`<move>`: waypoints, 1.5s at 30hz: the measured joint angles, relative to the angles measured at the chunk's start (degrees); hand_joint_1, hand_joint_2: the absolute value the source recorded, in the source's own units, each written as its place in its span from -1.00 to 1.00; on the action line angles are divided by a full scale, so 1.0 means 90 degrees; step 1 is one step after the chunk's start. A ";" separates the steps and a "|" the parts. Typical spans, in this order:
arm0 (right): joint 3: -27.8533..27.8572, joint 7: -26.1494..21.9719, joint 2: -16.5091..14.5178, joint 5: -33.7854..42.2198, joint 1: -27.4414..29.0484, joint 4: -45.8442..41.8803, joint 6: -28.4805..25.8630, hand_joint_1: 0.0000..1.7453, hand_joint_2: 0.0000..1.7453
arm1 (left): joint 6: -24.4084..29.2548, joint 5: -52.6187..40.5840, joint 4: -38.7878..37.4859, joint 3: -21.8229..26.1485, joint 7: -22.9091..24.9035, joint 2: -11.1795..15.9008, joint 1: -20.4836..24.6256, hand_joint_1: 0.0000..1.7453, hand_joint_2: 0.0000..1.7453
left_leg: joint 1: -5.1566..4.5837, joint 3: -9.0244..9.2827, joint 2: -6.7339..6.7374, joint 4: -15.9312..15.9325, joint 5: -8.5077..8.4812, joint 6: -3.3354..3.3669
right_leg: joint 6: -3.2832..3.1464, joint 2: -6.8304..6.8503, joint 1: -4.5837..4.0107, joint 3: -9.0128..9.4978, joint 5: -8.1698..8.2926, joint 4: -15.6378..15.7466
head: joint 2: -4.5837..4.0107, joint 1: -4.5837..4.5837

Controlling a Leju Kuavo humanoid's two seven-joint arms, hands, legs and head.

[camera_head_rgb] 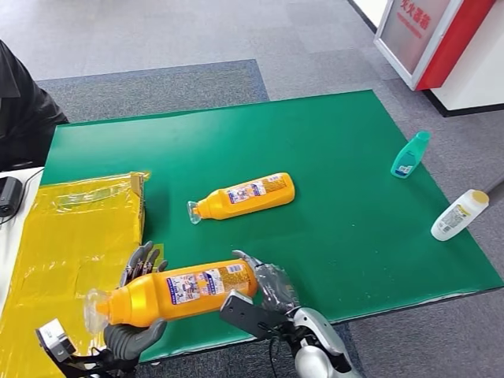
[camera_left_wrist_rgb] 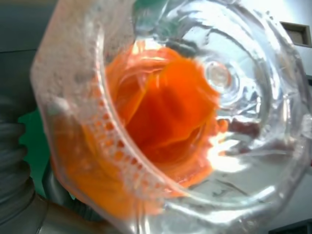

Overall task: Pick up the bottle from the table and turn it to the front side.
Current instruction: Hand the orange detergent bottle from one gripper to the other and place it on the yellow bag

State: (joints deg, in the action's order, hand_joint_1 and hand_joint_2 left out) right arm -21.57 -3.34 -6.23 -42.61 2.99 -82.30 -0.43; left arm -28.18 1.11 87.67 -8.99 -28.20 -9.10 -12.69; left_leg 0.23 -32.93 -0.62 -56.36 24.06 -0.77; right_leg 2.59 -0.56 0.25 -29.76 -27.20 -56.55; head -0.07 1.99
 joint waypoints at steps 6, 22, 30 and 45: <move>-0.0025 0.0004 -0.0022 0.0005 -0.0026 0.0001 -0.0022 1.00 1.00 | 0.0170 -0.0172 0.0000 -0.0180 0.0041 0.0012 -0.0013 0.95 1.00 | 0.0000 -0.0001 0.0000 0.0000 0.0000 0.0000 | 0.0000 0.0000 0.0000 0.0000 0.0000 0.0000 | 0.0000 0.0000; -0.0022 0.0028 -0.0023 0.0042 0.0018 -0.0002 -0.0064 -1.00 1.00 | 0.0892 -0.0719 0.0170 -0.0503 0.0056 0.0077 -0.0023 1.00 1.00 | 0.0000 -0.0001 0.0000 0.0000 0.0000 0.0000 | 0.0000 0.0000 0.0000 0.0000 0.0000 0.0000 | 0.0000 -0.0001; -0.0052 0.0018 -0.0024 0.0058 0.0102 -0.0126 -0.0114 -1.00 1.00 | 0.1460 -0.1445 0.0400 -0.0601 0.0090 0.0111 -0.0088 1.00 1.00 | 0.0000 -0.0001 0.0000 0.0000 0.0000 0.0000 | 0.0000 0.0000 0.0000 -0.0002 0.0000 0.0000 | 0.0000 -0.0001; -0.0002 0.0058 -0.0021 0.0027 0.0850 -0.0827 -0.0330 -1.00 1.00 | 0.3574 -0.4775 0.1359 -0.0031 0.0396 0.0075 -0.0281 1.00 1.00 | 0.0001 -0.0004 0.0000 0.0000 0.0002 0.0000 | -0.0002 0.0000 -0.0001 -0.0007 -0.0003 0.0000 | 0.0000 -0.0001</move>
State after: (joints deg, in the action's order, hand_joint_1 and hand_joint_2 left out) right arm -21.58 -2.82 -6.41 -42.37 10.64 -89.74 -3.39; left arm 3.99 -41.86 99.90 -9.27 -24.63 -8.43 -15.22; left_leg 0.24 -32.96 -0.62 -56.36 24.08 -0.77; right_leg 2.57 -0.56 0.24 -29.82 -27.22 -56.55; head -0.07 1.99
